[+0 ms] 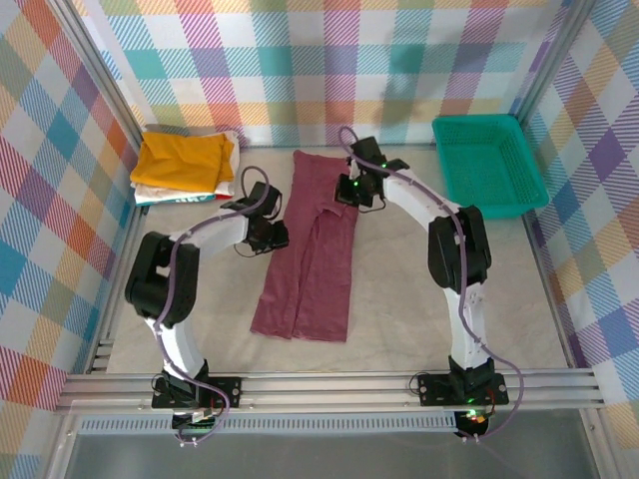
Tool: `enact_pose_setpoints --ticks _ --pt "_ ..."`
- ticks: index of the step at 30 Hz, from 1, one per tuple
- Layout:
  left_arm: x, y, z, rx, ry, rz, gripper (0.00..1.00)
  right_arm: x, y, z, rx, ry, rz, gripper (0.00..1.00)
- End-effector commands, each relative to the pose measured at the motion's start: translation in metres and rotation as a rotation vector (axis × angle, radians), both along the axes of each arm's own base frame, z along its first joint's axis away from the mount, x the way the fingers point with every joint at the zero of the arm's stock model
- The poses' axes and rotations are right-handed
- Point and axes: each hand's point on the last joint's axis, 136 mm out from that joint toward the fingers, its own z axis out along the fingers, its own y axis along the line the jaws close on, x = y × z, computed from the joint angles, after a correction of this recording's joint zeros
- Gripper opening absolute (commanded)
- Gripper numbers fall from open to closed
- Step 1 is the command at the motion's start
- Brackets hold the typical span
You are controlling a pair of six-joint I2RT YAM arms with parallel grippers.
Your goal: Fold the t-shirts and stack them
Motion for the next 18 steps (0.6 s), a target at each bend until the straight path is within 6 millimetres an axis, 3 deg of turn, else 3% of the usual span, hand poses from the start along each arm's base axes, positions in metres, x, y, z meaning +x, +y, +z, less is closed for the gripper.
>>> enact_pose_setpoints --ticks 1,11,18 --pt "0.022 -0.011 0.003 0.001 -0.063 -0.019 0.17 0.007 -0.002 -0.032 -0.045 0.024 -0.026 0.05" --pt "0.012 -0.023 -0.045 -0.028 0.028 0.065 0.16 0.040 -0.005 -0.092 -0.114 0.106 -0.113 0.03" --pt "0.034 -0.021 -0.057 -0.008 0.030 0.179 0.17 0.073 -0.009 -0.099 -0.123 0.098 -0.157 0.05"
